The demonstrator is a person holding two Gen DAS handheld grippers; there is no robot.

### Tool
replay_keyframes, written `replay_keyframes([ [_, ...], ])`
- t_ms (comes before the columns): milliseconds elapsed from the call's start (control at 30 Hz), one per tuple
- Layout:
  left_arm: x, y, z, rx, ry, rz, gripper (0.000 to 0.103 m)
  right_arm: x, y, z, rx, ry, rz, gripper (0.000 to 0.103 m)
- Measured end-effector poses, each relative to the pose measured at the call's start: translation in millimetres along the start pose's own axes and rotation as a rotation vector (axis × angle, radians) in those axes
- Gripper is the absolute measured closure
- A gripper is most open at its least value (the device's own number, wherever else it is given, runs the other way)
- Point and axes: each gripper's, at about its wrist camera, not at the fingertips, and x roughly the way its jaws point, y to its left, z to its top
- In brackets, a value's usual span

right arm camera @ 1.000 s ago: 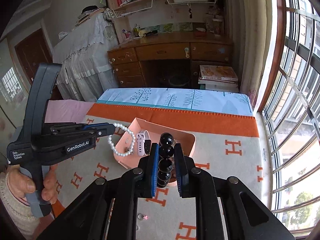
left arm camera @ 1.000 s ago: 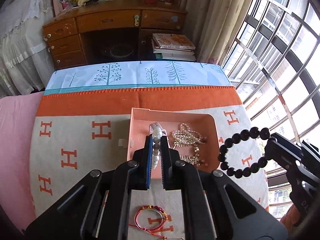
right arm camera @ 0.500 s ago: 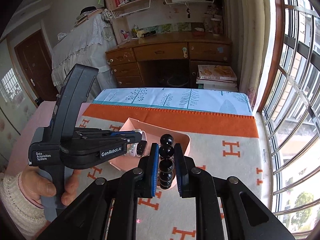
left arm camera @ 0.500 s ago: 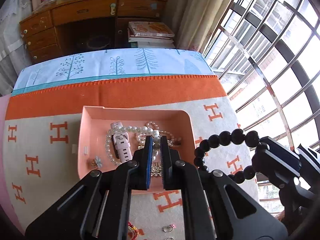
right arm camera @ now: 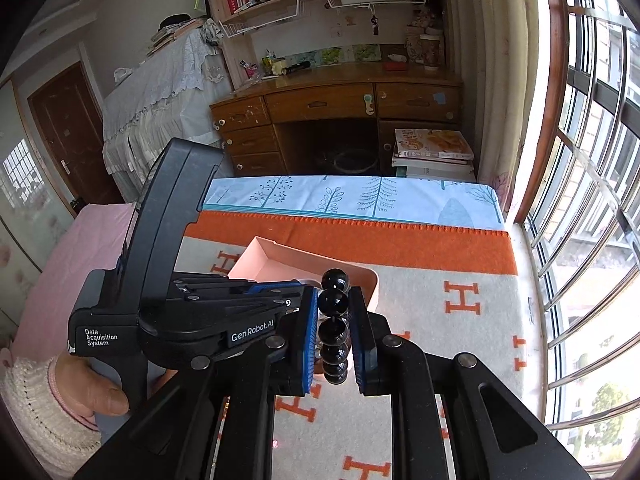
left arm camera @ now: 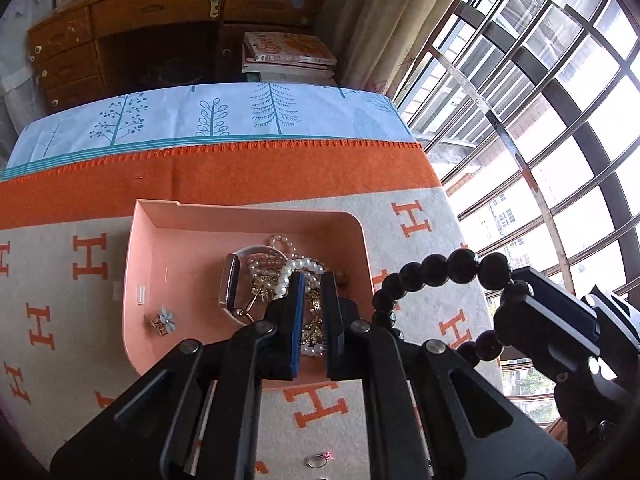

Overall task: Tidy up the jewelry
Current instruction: 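Drop the pearl bracelet into the tray with the left gripper while the right carries the bead bracelet over, then withdraw both open grippers from the tray toward the gold button and gold hair clip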

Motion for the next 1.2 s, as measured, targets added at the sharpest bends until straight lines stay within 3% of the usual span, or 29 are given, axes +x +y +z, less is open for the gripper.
replay_keyframes([
  [267,-12.8,31.5,-2.0,-0.025,-0.015,0.061,0.098,26.2,8.8,12.5,0.006,0.008,-0.004,0.088],
  [600,-41.8,78.7,-17.6,-0.077,-0.024,0.124,0.097,83.1,24.4,21.9,-0.019,0.077,-0.083,0.088],
  [667,-47.3,85.3,-21.5,-0.088,-0.016,0.124,0.097,87.5,30.2,21.7,-0.029,0.093,-0.047,0.081],
  [767,-55.3,92.2,-29.2,-0.099,-0.005,0.112,0.087,84.2,41.0,22.1,-0.05,0.065,-0.032,0.063],
  [833,-62.3,94.9,-37.0,-0.109,-0.007,0.099,0.073,78.3,46.4,21.5,-0.065,0.05,-0.035,0.063],
  [867,-66.2,95.7,-40.7,-0.112,-0.009,0.093,0.07,76.8,47.9,20.9,-0.068,0.048,-0.027,0.063],
  [1200,-129.7,85.0,-78.5,-0.118,-0.124,0.095,0.069,30.1,45.1,-12.3,-0.047,0.043,0.017,0.063],
])
